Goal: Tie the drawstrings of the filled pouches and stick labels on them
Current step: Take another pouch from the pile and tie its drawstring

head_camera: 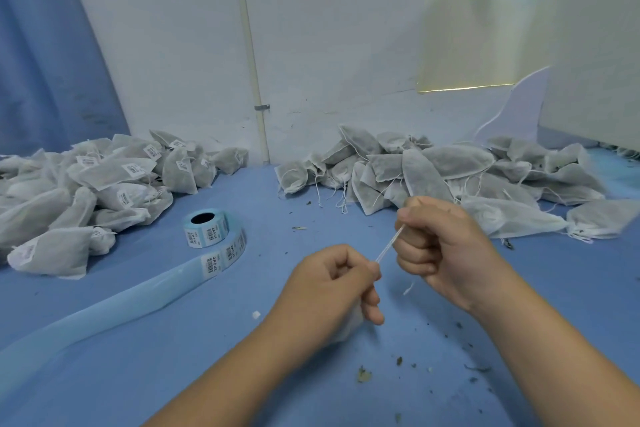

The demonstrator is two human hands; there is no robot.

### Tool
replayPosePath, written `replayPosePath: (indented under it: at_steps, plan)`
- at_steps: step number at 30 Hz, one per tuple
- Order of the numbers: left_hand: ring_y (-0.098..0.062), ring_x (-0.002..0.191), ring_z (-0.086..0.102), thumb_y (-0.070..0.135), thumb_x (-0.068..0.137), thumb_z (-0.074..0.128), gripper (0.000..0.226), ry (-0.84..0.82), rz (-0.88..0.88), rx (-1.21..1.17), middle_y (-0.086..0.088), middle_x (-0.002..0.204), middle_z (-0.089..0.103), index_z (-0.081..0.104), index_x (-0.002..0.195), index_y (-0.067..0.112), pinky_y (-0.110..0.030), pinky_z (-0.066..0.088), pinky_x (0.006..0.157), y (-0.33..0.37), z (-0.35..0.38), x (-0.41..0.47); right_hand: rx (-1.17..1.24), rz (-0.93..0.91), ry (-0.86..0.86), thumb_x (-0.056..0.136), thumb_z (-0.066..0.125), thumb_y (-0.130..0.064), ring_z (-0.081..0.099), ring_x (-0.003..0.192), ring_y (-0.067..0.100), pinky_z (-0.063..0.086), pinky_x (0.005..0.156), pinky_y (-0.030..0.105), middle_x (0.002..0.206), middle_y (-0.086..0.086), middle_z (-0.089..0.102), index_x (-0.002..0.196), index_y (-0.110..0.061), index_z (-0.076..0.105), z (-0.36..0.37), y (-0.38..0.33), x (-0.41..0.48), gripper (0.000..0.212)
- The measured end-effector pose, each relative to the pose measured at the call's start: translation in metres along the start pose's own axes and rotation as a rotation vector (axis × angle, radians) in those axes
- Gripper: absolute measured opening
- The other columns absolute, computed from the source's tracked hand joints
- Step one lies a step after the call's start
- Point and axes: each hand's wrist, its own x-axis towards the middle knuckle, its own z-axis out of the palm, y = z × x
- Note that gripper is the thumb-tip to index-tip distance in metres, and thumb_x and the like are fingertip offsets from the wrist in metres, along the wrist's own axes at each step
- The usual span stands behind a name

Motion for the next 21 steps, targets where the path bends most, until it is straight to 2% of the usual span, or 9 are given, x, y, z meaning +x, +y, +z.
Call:
replayPosePath:
  at_steps: [2,4,7,12,17,21]
  plan:
    - [-0.022,0.050,0.064,0.013,0.089,0.066,0.020,-0.056,-0.072,-0.081,-0.008,0.059,0.063,0.063,0.069,0.010,-0.023,0.050,0.054,0.006,-0.006,0.004,0.001,-0.011,0.007,0.075,0.053,-0.010,0.014,0.038,0.006,0.014,0.041,0.014,0.046,-0.007,0.019,0.050,-0.022,0.032,0.000,0.001,0.001,0.035]
    - [-0.025,0.055,0.066,0.018,0.083,0.069,0.018,-0.116,-0.113,-0.114,-0.010,0.063,0.063,0.063,0.069,0.009,-0.026,0.052,0.057,0.009,-0.010,0.004,0.003,-0.021,0.006,0.076,0.053,-0.011,0.014,0.038,0.006,0.015,0.040,0.013,0.047,-0.006,0.020,0.050,-0.023,0.033,0.000,0.003,0.001,0.035]
    - [-0.027,0.064,0.069,0.011,0.093,0.064,0.023,-0.155,-0.147,-0.149,-0.011,0.068,0.065,0.063,0.071,0.008,-0.027,0.055,0.063,0.009,-0.013,0.003,-0.014,-0.035,0.014,0.077,0.054,-0.010,0.015,0.039,0.007,0.016,0.040,0.014,0.048,-0.006,0.019,0.049,-0.024,0.035,0.001,0.005,0.002,0.037]
    - [-0.023,0.076,0.073,0.010,0.093,0.063,0.019,-0.093,-0.071,0.010,-0.007,0.071,0.070,0.067,0.074,0.009,-0.032,0.055,0.078,0.008,-0.014,0.002,-0.022,-0.072,0.080,0.090,0.046,-0.002,0.014,0.039,0.007,0.013,0.040,0.015,0.048,-0.005,0.019,0.048,-0.025,0.037,0.001,0.004,0.002,0.049]
    - [-0.018,0.064,0.068,0.017,0.085,0.068,0.015,-0.146,-0.057,0.012,-0.005,0.068,0.069,0.071,0.071,0.013,-0.026,0.051,0.066,0.006,-0.012,-0.003,-0.067,-0.067,0.116,0.092,0.048,-0.003,0.014,0.041,0.008,0.016,0.039,0.014,0.048,-0.005,0.021,0.050,-0.023,0.038,0.002,0.010,0.004,0.048]
    - [-0.019,0.057,0.064,0.016,0.077,0.068,0.012,-0.206,-0.038,-0.141,-0.008,0.065,0.066,0.073,0.068,0.011,-0.026,0.053,0.064,0.007,-0.016,-0.007,-0.131,-0.055,0.116,0.088,0.057,-0.010,0.016,0.042,0.010,0.018,0.038,0.015,0.050,-0.005,0.023,0.054,-0.022,0.036,0.000,0.017,0.007,0.042]
